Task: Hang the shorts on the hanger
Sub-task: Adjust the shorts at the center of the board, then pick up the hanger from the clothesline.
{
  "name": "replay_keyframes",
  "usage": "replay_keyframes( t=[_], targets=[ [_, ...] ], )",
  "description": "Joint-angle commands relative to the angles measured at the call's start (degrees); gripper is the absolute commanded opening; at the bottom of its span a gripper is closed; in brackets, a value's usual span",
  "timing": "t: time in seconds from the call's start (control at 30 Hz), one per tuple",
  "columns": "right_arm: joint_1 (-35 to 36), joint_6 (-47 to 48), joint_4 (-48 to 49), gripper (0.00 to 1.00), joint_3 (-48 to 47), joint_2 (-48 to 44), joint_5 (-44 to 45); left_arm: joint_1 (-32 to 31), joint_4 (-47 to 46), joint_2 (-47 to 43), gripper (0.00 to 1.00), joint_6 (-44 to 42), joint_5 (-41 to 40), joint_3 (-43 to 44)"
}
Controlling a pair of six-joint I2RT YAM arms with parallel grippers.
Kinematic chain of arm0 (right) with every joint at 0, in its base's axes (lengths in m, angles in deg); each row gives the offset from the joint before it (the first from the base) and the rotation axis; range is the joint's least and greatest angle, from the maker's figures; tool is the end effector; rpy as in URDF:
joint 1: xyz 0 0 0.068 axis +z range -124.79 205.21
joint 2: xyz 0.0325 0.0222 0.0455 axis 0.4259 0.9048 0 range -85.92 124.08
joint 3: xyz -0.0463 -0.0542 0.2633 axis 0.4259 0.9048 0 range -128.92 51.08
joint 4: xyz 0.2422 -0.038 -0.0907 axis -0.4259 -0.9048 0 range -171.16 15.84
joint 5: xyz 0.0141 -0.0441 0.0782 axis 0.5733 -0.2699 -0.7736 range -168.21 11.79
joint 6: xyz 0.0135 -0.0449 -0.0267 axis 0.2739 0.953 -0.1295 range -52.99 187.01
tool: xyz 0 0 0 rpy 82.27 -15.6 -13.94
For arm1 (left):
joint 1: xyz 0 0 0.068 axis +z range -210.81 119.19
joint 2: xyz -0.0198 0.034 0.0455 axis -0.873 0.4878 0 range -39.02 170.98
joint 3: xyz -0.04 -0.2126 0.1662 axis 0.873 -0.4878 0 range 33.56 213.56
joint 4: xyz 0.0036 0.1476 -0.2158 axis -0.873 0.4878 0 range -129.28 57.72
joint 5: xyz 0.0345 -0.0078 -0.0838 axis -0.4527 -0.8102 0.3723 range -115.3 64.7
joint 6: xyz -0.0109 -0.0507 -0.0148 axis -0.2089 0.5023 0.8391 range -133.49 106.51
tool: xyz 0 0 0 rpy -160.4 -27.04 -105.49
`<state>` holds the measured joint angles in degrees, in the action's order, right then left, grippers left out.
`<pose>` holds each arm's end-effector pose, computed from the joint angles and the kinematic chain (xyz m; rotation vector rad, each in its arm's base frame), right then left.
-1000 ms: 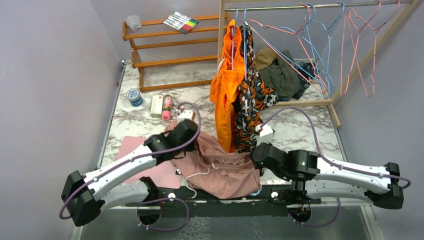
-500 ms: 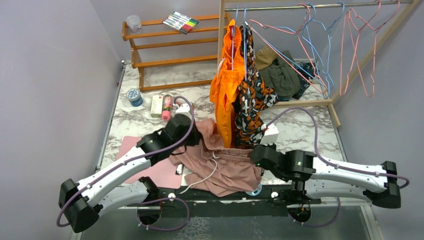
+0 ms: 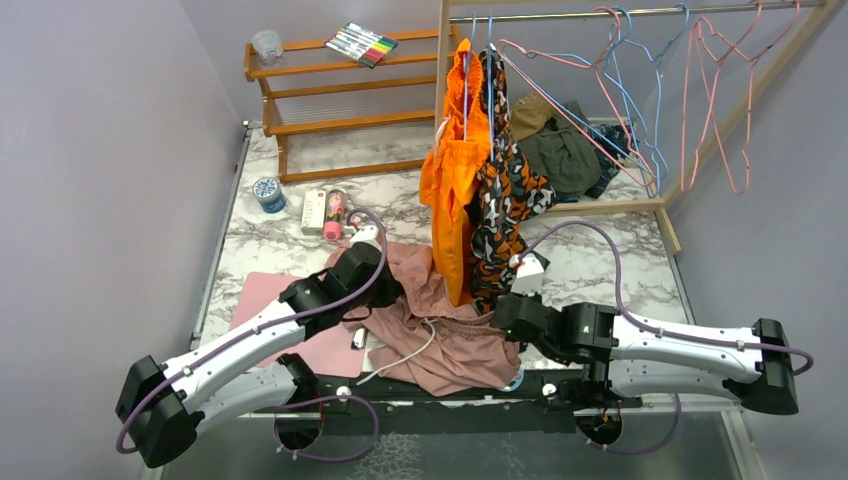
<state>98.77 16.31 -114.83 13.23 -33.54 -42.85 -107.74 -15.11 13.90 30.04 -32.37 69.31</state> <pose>0.0677 0.1570 0.2346 -0.2318 2.3114 0.2960 0.1362 -0.1393 0.2369 0.0041 2.3802 -0.6604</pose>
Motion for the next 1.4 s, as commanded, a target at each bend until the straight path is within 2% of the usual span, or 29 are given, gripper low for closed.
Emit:
replay_keyframes(
  t=[0.0,0.07,0.2,0.4,0.53,0.7,0.8,0.93,1.1,1.17,1.27,1.37],
  targets=[
    [0.07,3.54,2.28,0.1,0.43,-1.62,-2.8,0.01,-2.12,0.87,0.0,0.76,0.26,0.52],
    [0.05,4.68,2.27,0.18,0.26,-2.98,-3.88,0.03,-2.03,1.63,0.0,0.24,0.38,1.08],
    [0.01,7.22,1.5,0.37,-0.8,-6.58,-5.88,0.0,-1.4,2.02,0.06,-0.26,0.39,1.52],
    [0.01,18.5,5.31,0.49,-4.87,-12.83,-13.27,0.05,0.45,1.15,0.11,-0.88,-0.48,1.52],
    [0.05,25.78,3.41,0.51,-12.95,-13.59,-14.14,0.06,1.27,0.53,0.11,-1.23,-1.03,1.58],
    [0.06,34.94,2.07,0.52,-24.98,-9.49,-10.54,0.01,1.26,0.83,0.11,-2.27,-1.41,2.02],
    [0.06,42.91,7.07,0.56,-30.43,-6.22,-5.54,0.0,1.17,1.73,0.11,-3.2,-1.84,2.58],
    [0.09,52.73,14.72,0.58,-38.78,2.16,7.41,0.01,1.23,3.46,0.11,-4.45,-2.07,3.3],
    [-0.54,62.74,27.17,0.59,-49.85,11.49,12.13,0.0,1.01,4.19,0.11,-4.5,-1.56,3.41],
    [-2.99,64.29,30.62,0.59,-53.54,14.52,10.17,0.0,0.9,4.13,0.11,-4.66,-1.71,3.29],
    [-10.27,59.12,23.28,0.59,-63.65,21.26,1.36,0.01,0.55,4.33,0.11,-5.3,-1.88,3.22],
    [-15.38,56.32,21.29,0.59,-69.38,25.6,-3.44,0.08,0.36,5.06,0.11,-6.64,-2.19,3.66]
  ],
)
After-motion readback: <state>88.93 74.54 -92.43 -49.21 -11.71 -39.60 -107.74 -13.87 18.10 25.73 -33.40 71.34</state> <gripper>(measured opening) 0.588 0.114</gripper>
